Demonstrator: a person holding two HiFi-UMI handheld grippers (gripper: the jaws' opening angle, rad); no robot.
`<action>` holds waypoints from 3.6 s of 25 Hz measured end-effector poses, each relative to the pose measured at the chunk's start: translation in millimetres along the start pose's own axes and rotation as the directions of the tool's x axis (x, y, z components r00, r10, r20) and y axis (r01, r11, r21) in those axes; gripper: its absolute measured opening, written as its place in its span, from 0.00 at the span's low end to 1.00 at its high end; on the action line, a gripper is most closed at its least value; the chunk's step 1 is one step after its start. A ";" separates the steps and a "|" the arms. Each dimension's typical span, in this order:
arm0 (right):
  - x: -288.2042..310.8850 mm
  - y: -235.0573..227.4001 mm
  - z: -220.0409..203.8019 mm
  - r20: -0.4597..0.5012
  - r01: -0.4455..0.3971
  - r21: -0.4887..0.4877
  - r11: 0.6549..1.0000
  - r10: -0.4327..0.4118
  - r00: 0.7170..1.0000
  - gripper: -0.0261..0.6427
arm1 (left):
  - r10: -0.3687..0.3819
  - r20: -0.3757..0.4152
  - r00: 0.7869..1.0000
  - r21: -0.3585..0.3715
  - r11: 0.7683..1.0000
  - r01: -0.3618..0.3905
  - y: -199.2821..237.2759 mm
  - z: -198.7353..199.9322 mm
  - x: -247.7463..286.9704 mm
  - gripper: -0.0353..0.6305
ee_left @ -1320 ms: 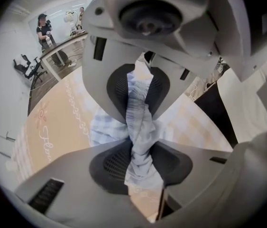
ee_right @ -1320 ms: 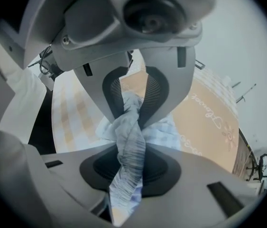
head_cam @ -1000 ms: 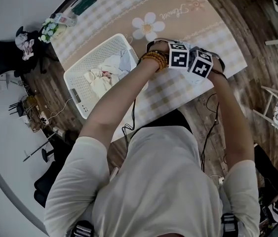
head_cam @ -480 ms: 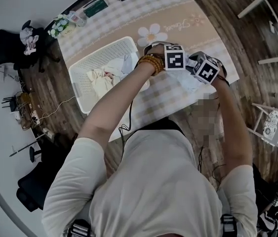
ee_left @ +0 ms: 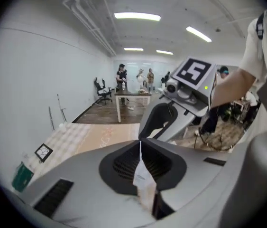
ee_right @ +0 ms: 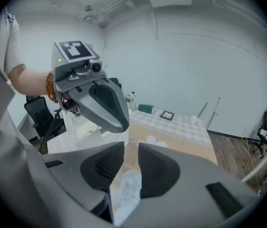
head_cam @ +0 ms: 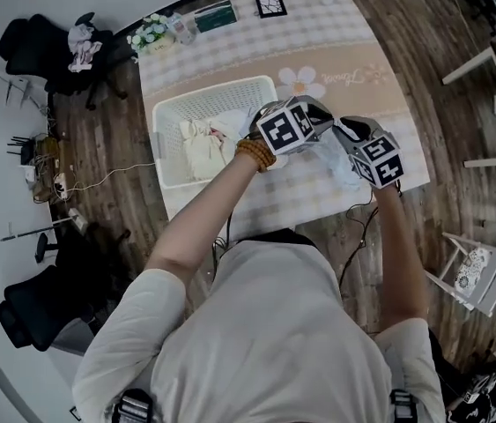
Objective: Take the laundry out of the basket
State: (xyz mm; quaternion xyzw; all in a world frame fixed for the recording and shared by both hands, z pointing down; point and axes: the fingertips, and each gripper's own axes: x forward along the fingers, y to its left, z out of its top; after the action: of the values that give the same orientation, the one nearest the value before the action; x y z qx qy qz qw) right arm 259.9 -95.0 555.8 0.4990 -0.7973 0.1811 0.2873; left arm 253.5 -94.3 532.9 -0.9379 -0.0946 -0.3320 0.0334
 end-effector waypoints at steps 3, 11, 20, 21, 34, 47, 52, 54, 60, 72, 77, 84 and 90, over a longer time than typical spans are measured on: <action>-9.8 15.2 32.7 0.129 -0.001 0.058 0.998 -0.006 0.992 0.16 | 0.073 0.143 0.987 -0.098 0.993 -0.059 0.6 9.6 -35.4 0.12; -35.1 79.5 105.3 0.358 -0.077 0.082 0.994 0.043 0.933 0.07 | 0.280 0.408 0.869 -0.281 0.944 -0.172 -15.7 7.8 -134.8 0.11; -67.7 145.2 163.5 0.500 -0.107 0.022 0.994 0.081 0.862 0.05 | 0.463 0.553 0.693 -0.374 0.881 -0.291 -42.6 12.0 -233.6 0.11; -71.2 150.2 166.1 0.511 -0.109 0.020 0.994 0.084 0.856 0.05 | 0.471 0.566 0.677 -0.375 0.878 -0.297 -47.6 13.1 -240.0 0.11; -92.0 156.4 162.8 0.526 -0.055 0.051 0.997 0.020 0.850 0.05 | 0.454 0.595 0.663 -0.401 0.883 -0.245 -80.2 22.6 -245.2 0.09; -84.2 162.1 168.6 0.545 -0.081 0.045 0.996 0.043 0.838 0.05 | 0.545 0.569 0.615 -0.424 0.836 -0.349 -69.2 10.5 -258.4 0.11; -68.9 183.4 179.5 0.551 -0.138 0.019 0.990 0.105 0.828 0.05 | 0.623 0.531 0.575 -0.484 0.780 -0.397 -66.7 -10.3 -279.1 0.11; -59.0 196.1 184.4 0.553 -0.170 0.001 0.985 0.141 0.821 0.05 | 0.644 0.512 0.568 -0.497 0.762 -0.415 -67.9 -18.0 -289.9 0.11; -34.1 236.6 198.1 0.561 -0.266 -0.058 0.962 0.252 0.788 0.06 | 0.739 0.449 0.502 -0.557 0.671 -0.490 -73.9 -54.3 -316.8 0.11; -13.0 244.2 209.5 0.559 -0.231 -0.034 0.972 0.210 0.802 0.06 | 0.768 0.416 0.488 -0.570 0.638 -0.518 -58.1 -81.0 -338.3 0.11; 6.7 210.3 225.2 0.580 -0.140 -0.017 0.990 0.123 0.805 0.06 | 0.763 0.418 0.493 -0.573 0.643 -0.508 -17.6 -91.2 -330.6 0.11; 51.6 174.6 249.3 0.580 -0.048 -0.038 0.998 0.061 0.813 0.06 | 0.744 0.440 0.503 -0.554 0.666 -0.500 42.2 -89.2 -329.8 0.11; 71.0 162.1 273.1 0.583 -0.012 -0.043 0.999 0.035 0.812 0.06 | 0.747 0.436 0.502 -0.548 0.663 -0.510 71.9 -88.2 -329.4 0.11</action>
State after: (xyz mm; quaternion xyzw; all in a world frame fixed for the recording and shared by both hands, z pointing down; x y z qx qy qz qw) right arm 14.4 -230.5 390.7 0.5151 -0.8563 0.0080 0.0363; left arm -37.4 -227.1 394.2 -0.9477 0.3147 0.0275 -0.0464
